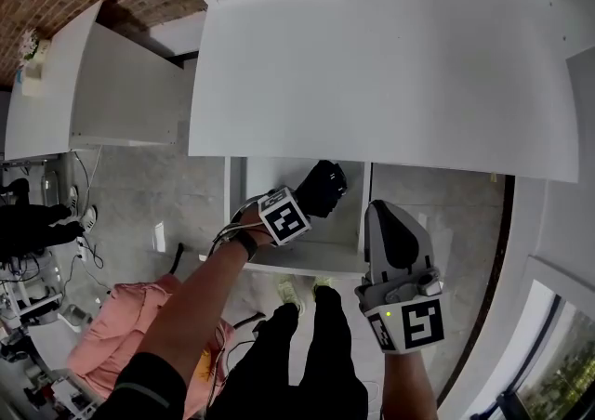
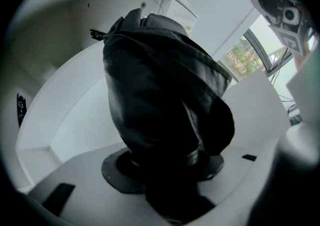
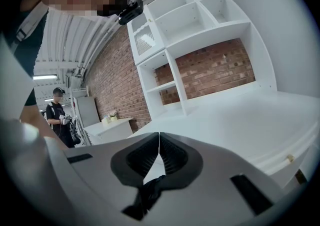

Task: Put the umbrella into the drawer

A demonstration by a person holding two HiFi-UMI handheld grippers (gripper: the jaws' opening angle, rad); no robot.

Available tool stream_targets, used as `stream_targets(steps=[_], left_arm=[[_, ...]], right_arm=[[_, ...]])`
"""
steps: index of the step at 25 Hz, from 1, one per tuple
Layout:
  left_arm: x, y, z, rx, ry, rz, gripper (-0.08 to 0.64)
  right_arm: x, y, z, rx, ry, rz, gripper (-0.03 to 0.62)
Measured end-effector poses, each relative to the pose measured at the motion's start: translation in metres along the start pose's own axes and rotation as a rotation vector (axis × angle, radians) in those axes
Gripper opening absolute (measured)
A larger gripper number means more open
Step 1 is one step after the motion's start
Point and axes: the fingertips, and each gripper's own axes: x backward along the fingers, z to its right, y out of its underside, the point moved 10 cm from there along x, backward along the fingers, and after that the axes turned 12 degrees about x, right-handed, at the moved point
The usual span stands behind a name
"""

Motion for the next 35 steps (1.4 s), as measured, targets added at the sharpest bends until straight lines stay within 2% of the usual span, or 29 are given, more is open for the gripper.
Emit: stream_targets(steps=[6,11,15,29,32,35], left_arm=[[-0.015,0.003,-0.003,-0.019,-0.040,-0.053,0.221],[-0.022,0.008,-0.007,0.014,-0.070,-0.059,0.255],[-0.019,0.007,-0.011,0.001,-0.088,-0.061,0.273],[0.015,0.007,-0.011,0.008,-0.129,0.039,0.202],[0.028,0.006,-0.011,0.043,-0.133,0.098,0.142],[0.046,0.006,-0.010,0.092,-0.137,0.166,0.082]], right_arm=[[0.001,0.005,0.000,-0.008,-0.004,-0.011,0.003],[0.002,0.007,0.002,-0.018,-0.003,-0.018,0.003],[0.000,0.006,0.003,-0.022,0.000,-0.018,0.003],[0.001,-0.011,-0.014,-0.012,-0.007,0.002,0.003],[0.003,-0.012,-0.014,0.018,0.002,0.024,0.003],[0.007,-0.015,-0.017,0.006,0.003,0.025,0.003]])
